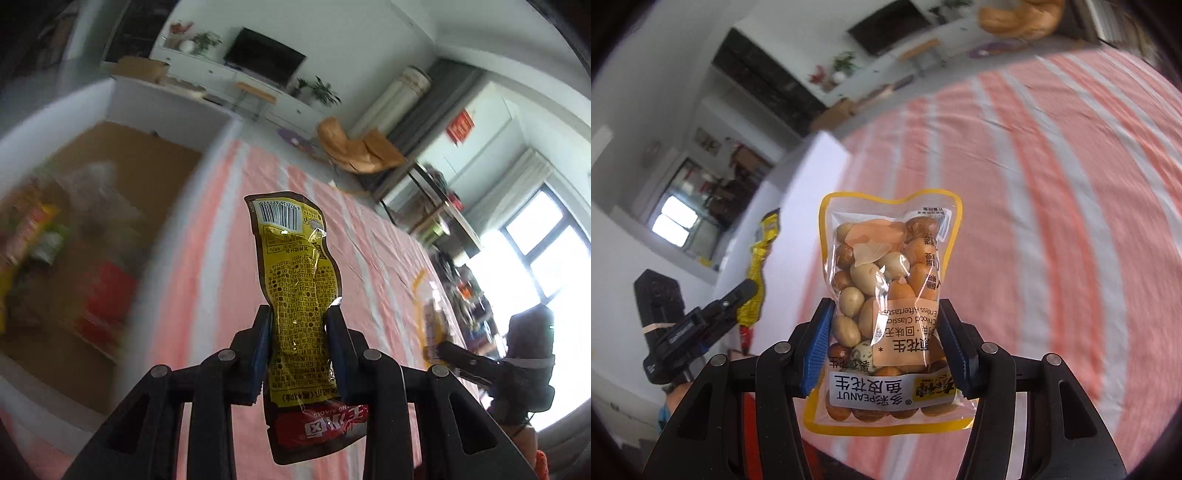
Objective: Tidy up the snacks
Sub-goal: 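Carry both held packets up and over the white box, then open both tools to drop the packets into the box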
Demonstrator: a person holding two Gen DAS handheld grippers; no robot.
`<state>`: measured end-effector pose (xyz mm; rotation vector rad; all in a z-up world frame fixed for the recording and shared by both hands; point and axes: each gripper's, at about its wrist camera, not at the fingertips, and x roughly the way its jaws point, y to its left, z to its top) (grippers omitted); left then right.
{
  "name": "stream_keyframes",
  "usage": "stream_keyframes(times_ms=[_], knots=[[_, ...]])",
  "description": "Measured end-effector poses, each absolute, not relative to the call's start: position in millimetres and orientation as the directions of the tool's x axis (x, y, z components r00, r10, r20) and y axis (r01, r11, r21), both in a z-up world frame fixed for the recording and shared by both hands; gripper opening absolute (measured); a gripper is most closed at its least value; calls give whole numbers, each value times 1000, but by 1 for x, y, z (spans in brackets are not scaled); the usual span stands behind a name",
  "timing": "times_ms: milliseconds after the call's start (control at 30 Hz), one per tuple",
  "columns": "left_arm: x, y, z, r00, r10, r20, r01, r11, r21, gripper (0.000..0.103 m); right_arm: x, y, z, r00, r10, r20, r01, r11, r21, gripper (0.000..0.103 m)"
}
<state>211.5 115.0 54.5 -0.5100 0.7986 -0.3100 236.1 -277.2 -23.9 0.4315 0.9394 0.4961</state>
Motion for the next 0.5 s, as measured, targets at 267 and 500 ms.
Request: stream_keyframes(times_ms=[267,500], knots=[[237,256,59,663,-82,-744,-192,942,-275,33,280,-68,38,380,707,-596,-496,700,514,59],[222,300,36,624,80,-777,-320,934,-160,84,301,62,-6,239,668,-704,-561,687,461,84]])
